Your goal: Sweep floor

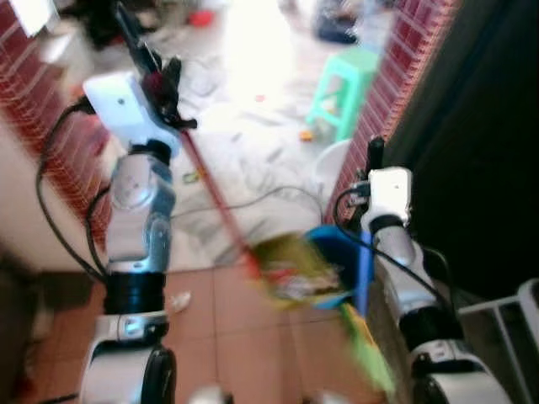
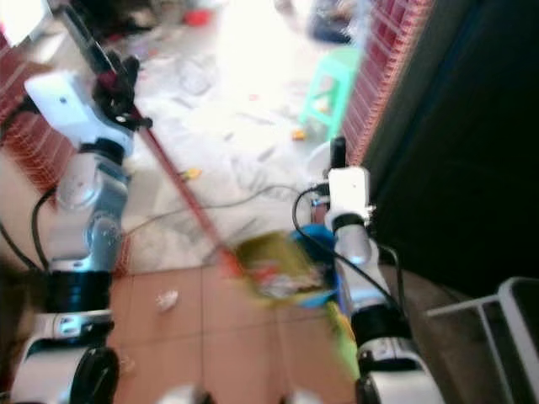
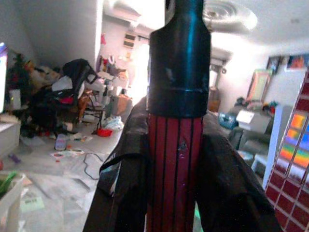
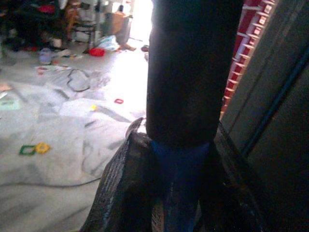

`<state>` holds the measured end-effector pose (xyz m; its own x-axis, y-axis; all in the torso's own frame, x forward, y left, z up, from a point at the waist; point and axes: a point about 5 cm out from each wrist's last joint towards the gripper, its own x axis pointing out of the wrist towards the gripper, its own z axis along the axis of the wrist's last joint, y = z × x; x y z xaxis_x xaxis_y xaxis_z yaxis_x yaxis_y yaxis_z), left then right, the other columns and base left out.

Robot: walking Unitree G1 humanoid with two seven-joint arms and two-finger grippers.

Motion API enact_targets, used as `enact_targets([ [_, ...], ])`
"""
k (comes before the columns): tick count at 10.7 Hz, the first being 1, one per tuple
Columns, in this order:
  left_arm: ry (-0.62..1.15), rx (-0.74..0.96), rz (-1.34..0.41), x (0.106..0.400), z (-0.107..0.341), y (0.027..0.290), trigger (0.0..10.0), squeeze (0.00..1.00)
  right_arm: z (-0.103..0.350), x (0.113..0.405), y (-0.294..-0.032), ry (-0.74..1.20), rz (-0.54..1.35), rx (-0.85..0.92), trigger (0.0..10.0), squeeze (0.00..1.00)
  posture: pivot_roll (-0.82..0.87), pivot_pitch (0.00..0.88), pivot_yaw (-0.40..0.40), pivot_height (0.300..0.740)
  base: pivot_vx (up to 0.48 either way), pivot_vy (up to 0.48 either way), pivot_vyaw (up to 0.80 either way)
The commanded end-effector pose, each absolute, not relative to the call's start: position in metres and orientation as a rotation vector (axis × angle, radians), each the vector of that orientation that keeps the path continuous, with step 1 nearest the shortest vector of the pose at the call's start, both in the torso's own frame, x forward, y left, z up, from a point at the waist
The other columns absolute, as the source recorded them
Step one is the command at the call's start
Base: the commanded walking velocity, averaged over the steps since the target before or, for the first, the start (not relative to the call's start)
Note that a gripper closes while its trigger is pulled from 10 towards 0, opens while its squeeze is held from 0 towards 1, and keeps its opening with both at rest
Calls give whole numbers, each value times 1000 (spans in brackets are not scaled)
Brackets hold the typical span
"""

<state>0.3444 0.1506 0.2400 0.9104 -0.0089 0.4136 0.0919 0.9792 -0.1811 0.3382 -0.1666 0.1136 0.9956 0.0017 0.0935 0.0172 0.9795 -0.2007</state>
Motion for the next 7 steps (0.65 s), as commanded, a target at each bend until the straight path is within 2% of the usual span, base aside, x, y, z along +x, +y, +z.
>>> enact_targets([
  [1, -506, -220, -97, 341, 260, 140, 10000, 0, 119, 340, -176, -110, -28, -222, 10000, 0, -9, 0, 5, 740, 412, -240, 0],
  [2, -502, -220, -99, 341, 260, 139, 10000, 0, 119, 340, -176, -109, -26, -222, 10000, 0, -8, 0, 4, 740, 412, 0, 0],
  [4, -498, -228, -113, 340, 258, 136, 10000, 0, 118, 340, -174, -101, -4, -222, 10000, 0, -8, 0, 4, 740, 394, -262, 0],
  [7, -491, -228, -132, 338, 254, 127, 10000, 0, 115, 340, -170, -90, 27, -217, 10000, 0, -7, 0, -1, 740, 0, 0, 0],
])
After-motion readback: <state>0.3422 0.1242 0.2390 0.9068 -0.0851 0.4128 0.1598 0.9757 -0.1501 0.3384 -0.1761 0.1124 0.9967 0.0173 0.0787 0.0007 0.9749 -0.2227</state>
